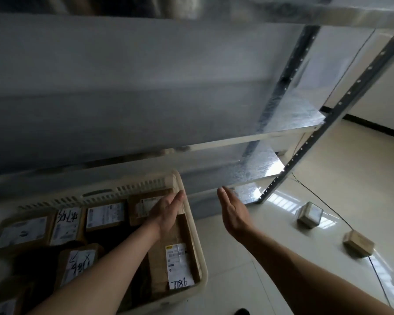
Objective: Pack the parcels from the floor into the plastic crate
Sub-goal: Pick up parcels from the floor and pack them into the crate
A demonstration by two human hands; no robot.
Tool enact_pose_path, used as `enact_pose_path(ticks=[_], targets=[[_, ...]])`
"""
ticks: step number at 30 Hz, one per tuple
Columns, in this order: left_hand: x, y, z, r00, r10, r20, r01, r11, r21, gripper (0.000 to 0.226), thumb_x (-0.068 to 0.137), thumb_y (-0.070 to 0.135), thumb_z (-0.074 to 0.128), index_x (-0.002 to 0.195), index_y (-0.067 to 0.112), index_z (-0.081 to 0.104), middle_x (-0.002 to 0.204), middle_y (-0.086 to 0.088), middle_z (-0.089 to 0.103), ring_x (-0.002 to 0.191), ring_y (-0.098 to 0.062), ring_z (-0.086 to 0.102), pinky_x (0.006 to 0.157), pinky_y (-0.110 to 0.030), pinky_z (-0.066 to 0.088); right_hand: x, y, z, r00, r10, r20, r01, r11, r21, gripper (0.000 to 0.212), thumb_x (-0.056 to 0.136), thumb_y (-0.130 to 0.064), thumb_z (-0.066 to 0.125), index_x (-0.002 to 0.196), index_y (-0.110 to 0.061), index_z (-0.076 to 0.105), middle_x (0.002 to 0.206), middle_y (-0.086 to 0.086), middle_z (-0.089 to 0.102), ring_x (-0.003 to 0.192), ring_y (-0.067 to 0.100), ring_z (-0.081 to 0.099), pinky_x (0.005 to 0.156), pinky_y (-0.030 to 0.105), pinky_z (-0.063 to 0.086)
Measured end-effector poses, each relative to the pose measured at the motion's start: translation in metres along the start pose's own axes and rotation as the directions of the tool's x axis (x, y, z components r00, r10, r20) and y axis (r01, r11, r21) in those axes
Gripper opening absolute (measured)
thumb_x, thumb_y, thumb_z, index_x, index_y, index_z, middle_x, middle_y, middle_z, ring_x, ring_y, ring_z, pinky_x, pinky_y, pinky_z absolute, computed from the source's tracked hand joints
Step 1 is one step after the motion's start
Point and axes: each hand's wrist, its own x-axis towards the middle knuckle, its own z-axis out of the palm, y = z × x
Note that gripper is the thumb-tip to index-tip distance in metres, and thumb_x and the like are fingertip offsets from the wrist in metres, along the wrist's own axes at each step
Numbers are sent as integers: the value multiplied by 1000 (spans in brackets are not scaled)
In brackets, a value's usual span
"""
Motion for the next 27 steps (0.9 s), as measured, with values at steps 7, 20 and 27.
enact_pose_path(ticks=[7, 20, 27], targets=[[10, 35, 64, 992, 100, 81, -105, 993, 62, 61, 99, 55, 38, 135, 9, 55, 136, -10, 57, 130, -23, 49, 93, -20, 31, -28, 44, -68, 987, 59, -152, -58, 998, 11, 65, 103, -54, 31, 154, -14, 34, 160, 5, 34, 147, 20, 31, 117, 28, 21], [-20, 128, 247, 941, 206, 269, -263, 945, 196, 53, 76, 77, 30, 82, 31, 54, 99, 1, 54, 95, -12, 47, 86, -31, 38, -86, 166, -219, 926, 203, -317, -145, 970, 195, 61, 104, -49, 35, 153, -13, 35, 159, 5, 35, 147, 20, 30, 115, 28, 22], [-34, 183, 361, 912, 245, 328, -329, 916, 231, 62, 81, 72, 33, 94, 20, 64, 102, -2, 61, 96, -20, 54, 81, -29, 39, -115, 241, -319, 881, 283, -380, -191, 946, 261, 70, 98, -62, 35, 151, -16, 40, 156, 4, 40, 143, 21, 37, 117, 35, 27]])
